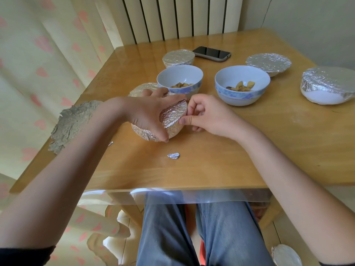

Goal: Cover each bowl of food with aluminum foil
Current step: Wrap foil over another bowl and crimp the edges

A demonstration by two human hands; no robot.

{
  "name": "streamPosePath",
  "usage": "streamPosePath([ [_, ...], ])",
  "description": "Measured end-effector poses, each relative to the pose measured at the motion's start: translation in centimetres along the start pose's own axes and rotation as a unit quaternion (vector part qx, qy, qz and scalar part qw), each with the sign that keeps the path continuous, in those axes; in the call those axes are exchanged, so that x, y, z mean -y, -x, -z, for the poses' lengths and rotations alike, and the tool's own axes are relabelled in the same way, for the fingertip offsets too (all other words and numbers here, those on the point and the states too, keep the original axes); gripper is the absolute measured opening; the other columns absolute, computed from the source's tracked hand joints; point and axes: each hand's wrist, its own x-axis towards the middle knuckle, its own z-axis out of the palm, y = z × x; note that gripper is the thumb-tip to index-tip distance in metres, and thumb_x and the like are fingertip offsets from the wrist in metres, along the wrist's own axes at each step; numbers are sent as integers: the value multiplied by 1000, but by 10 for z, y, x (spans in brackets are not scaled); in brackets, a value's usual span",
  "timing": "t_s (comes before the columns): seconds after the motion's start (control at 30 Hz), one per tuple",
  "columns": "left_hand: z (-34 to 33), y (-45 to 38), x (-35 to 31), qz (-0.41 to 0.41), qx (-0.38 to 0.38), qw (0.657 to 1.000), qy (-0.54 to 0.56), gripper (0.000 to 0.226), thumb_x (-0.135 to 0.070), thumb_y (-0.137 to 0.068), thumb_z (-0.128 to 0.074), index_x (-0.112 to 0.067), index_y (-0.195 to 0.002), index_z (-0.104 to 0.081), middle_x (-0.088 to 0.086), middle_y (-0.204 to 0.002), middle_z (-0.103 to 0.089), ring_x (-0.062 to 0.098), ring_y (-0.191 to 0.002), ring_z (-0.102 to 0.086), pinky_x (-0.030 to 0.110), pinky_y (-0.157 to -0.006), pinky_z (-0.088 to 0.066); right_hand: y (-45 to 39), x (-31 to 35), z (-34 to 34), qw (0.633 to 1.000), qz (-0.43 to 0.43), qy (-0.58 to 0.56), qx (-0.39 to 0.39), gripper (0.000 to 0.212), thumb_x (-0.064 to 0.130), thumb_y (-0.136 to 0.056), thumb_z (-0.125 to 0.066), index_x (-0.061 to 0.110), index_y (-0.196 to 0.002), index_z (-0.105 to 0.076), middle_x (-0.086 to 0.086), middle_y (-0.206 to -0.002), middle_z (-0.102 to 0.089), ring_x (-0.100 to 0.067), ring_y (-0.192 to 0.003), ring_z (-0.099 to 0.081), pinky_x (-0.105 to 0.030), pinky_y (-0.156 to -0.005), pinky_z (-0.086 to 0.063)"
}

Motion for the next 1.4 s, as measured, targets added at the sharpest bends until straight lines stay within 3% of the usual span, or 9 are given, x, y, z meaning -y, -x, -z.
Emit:
streamPosePath([
  [0.23,-6,4,-8,83,-19,996,1,119,-65,-57,-78,-59,-143,5,-5,-156,-9,36,-143,-11,54,-107,-28,22,-14,13,998,-3,56,-7,25,19,-71,-82,24,-84,-60,2,-79,-68,-7,-60,-56,-30,-69,-51],
  [0.33,-4,7,-14,104,10,994,12,140,-81,-39,-70,-59,-137,29,3,-162,17,41,-147,11,60,-114,-11,40,-17,1,997,1,68,-39,27,21,-68,-84,20,-87,-64,3,-78,-65,-4,-59,-51,-20,-64,-48],
  [0.43,6,13,-9,43,10,999,-16,146,-81,-27,-68,-64,-126,38,0,-156,33,32,-141,31,66,-113,4,48,-13,-17,992,20,100,-68,32,29,-67,-84,18,-88,-63,4,-77,-60,-5,-61,-51,-24,-65,-49],
  [0.53,17,16,1,-22,48,997,-52,143,-68,-36,-81,-69,-131,25,-14,-155,32,20,-141,34,61,-114,5,48,-6,-30,980,32,152,-121,38,44,-67,-81,20,-88,-59,6,-78,-56,-7,-66,-49,-33,-67,-48],
  [0.63,20,12,5,-72,73,994,-35,133,-41,-55,-92,-65,-142,7,-20,-158,17,9,-147,15,42,-118,-6,47,7,-41,966,21,225,-125,46,57,-68,-74,22,-92,-56,11,-82,-53,-12,-78,-54,-33,-66,-47],
  [0.77,12,8,5,-105,30,994,-16,113,-29,-60,-90,-63,-137,-14,-23,-150,-9,7,-143,-7,35,-111,-20,43,14,-47,949,23,273,-153,42,58,-74,-69,23,-90,-55,5,-91,-61,-17,-88,-59,-30,-65,-44],
  [1.2,7,8,4,-87,29,996,-11,106,-44,-48,-80,-72,-121,-9,-29,-139,-12,10,-141,-8,47,-113,-28,23,14,-20,970,55,231,-55,24,39,-77,-74,17,-71,-67,10,-66,-61,-13,-70,-56,-35,-64,-47],
  [1.3,5,7,6,-81,21,996,-15,110,-47,-45,-77,-70,-127,-7,-28,-142,-12,10,-140,-6,47,-113,-27,18,22,-12,955,56,289,-33,25,46,-73,-75,23,-68,-68,21,-57,-56,-3,-65,-50,-26,-54,-35],
  [1.4,4,6,6,-76,12,997,-4,110,-48,-44,-74,-69,-131,-11,-24,-146,-11,12,-141,-6,47,-113,-25,9,29,-3,918,77,387,-43,31,57,-66,-75,26,-69,-70,16,-64,-59,-7,-74,-54,-19,-52,-26],
])
